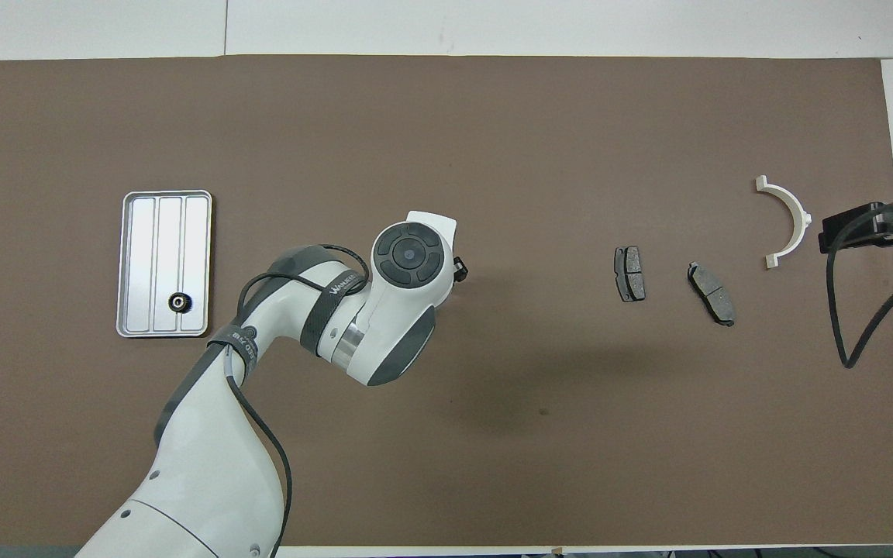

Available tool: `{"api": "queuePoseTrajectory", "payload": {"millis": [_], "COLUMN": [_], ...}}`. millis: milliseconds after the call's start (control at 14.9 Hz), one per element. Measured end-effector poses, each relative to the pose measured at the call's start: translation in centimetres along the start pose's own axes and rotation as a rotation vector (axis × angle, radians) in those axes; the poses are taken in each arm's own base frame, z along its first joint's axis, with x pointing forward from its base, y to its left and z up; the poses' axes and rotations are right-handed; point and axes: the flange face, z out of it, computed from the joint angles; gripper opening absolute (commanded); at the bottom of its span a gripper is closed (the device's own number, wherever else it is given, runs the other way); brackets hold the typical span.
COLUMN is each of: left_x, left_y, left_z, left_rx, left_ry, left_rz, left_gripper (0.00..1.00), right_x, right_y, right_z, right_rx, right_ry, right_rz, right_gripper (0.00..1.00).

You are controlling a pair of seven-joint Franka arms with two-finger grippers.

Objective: Pick bearing gear from pile to tray
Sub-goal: 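Grasp the second black part with the left gripper, then carry the black part with the left gripper over the tray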

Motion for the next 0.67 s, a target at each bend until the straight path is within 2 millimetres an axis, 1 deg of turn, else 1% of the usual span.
{"api": "queuePoseTrajectory", "payload": {"millis": [134,269,403,470,537,671], "left_x": [-0.47,-0.68,-0.68,-0.68,-0.66,-0.59], "left_y": [0.20,0.28,0.20,0.16,0.14,0.15], "left_z": [-0.12,-0.15,-0.03,0.03,0.05,0.04], "left_rx": [-0.002,-0.002,0.000,0.001,0.001,-0.003], "left_ry": [0.001,0.001,0.000,0.000,0.000,0.002], "left_rz": [0.003,0.003,0.002,0.002,0.001,0.000], "left_gripper": [0.79,0.72,0.67,0.61,0.58,0.58], "right_x": [-0.02,-0.04,-0.04,-0.05,-0.05,-0.06], "right_y": [-0.24,-0.28,-0.28,-0.29,-0.29,-0.29], "right_z": [-0.05,-0.09,-0.10,-0.11,-0.11,-0.13], "right_rx": [0.023,0.027,0.028,0.028,0.028,0.028], "right_ry": [0.001,0.002,0.002,0.002,0.003,0.003], "right_rz": [0.014,0.017,0.017,0.017,0.017,0.017], "right_gripper": [1.00,1.00,1.00,1.00,1.00,1.00]}}
